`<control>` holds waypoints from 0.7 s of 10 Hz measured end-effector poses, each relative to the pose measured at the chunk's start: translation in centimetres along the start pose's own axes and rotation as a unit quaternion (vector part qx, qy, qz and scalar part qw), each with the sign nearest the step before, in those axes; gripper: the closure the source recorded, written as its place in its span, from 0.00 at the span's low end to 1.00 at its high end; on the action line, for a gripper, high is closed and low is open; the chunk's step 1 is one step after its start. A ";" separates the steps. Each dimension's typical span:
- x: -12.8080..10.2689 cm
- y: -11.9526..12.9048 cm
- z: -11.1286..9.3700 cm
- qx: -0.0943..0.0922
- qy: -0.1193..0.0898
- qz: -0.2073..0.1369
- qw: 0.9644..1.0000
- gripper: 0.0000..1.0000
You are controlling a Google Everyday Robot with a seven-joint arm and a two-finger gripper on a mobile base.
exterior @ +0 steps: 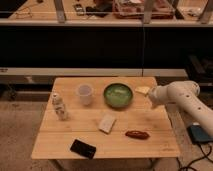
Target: Place the pepper in the ceramic bowl
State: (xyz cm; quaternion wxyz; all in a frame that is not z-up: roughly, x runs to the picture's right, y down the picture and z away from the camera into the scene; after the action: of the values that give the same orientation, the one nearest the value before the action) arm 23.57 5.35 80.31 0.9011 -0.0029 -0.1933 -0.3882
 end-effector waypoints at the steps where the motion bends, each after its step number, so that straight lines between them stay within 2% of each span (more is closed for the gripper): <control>1: 0.0 0.0 0.1 -0.002 0.000 0.001 1.000 0.20; 2: 0.0 0.1 0.3 -0.009 -0.001 0.002 1.000 0.20; 4: 0.5 2.1 0.6 -0.060 0.003 0.024 0.998 0.20; 5: 0.8 3.2 0.5 -0.095 0.007 0.041 0.995 0.20; 6: 0.9 4.5 0.0 -0.142 0.010 0.067 0.988 0.20; 7: 0.5 5.5 -0.8 -0.189 0.008 0.093 0.978 0.20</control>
State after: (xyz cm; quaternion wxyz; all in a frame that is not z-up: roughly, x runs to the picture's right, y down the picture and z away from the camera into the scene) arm 28.01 8.75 80.57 0.9180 -0.1877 -0.1082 -0.3321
